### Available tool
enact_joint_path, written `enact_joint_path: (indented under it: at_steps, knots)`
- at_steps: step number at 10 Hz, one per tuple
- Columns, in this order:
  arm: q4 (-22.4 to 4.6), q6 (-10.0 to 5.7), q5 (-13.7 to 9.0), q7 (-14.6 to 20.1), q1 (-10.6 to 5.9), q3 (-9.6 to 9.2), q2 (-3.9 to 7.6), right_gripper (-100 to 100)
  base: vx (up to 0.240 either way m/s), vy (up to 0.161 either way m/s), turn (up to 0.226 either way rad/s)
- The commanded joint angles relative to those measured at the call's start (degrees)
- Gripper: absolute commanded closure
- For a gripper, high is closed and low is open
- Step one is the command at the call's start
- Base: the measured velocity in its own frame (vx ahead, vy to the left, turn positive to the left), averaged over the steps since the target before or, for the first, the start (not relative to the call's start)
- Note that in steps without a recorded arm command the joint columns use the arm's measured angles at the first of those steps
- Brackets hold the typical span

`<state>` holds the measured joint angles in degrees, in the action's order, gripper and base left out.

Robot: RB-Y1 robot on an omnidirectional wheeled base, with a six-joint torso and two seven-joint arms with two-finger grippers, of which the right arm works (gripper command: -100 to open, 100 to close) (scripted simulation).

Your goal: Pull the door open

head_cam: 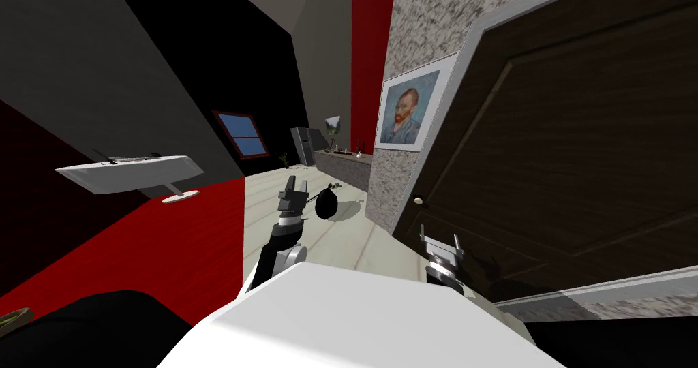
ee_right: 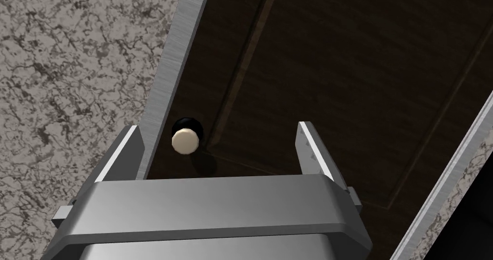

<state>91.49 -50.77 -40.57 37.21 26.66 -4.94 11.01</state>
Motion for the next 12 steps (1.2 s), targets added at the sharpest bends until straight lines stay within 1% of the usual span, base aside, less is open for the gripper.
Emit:
enact_joint_path:
  at_steps: [1, 9, 12]
  knots:
    - [-1.9, -0.87, -1.9, 2.1, 0.12, -0.48, 0.50, -100, 0.099, -0.037, 0.121]
    - [-11.3, -4.62, -10.9, 11.2, -0.09, -2.49, 2.82, -100, 0.088, -0.048, 0.115]
    - [-14.4, -5.86, -13.9, 14.2, -0.16, -3.16, 3.57, -100, 0.087, -0.046, 0.102]
